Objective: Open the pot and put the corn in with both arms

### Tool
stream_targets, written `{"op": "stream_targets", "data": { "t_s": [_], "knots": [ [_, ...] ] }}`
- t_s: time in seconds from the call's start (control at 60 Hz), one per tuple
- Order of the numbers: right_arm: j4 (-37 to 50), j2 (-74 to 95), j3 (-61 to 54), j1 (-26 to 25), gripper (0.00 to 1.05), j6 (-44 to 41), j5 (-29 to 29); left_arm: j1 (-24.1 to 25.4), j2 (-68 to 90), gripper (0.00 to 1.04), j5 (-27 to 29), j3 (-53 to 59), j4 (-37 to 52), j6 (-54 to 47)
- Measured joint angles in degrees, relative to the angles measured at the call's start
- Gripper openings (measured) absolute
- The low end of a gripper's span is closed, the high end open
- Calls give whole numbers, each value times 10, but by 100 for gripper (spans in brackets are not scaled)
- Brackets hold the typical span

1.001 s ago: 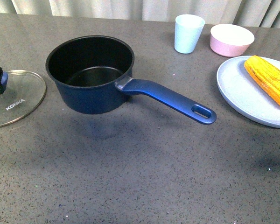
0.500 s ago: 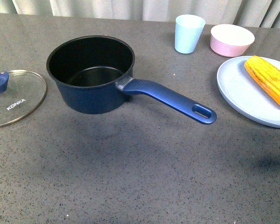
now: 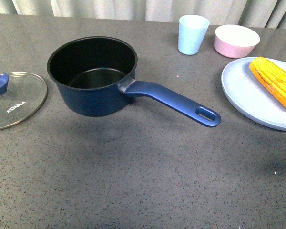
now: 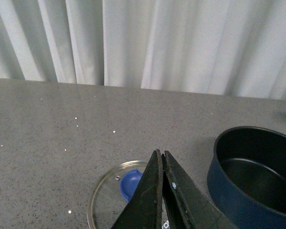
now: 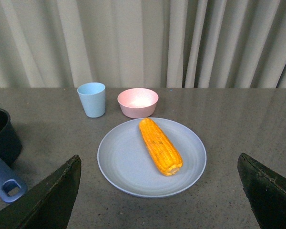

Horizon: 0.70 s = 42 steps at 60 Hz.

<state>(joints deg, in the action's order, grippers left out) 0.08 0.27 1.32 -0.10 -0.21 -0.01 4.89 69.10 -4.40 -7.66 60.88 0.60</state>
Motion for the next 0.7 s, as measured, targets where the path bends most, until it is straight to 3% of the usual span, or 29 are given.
{"op": "stream_targets", "data": {
  "t_s": [0.217, 0.701],
  "knots": [
    [0, 0, 0, 0, 96, 0, 0, -45, -98, 2, 40, 36, -66, 0],
    [0, 0, 0, 0, 96, 0, 0, -47, -317, 2, 44, 68, -246, 0]
  ]
}}
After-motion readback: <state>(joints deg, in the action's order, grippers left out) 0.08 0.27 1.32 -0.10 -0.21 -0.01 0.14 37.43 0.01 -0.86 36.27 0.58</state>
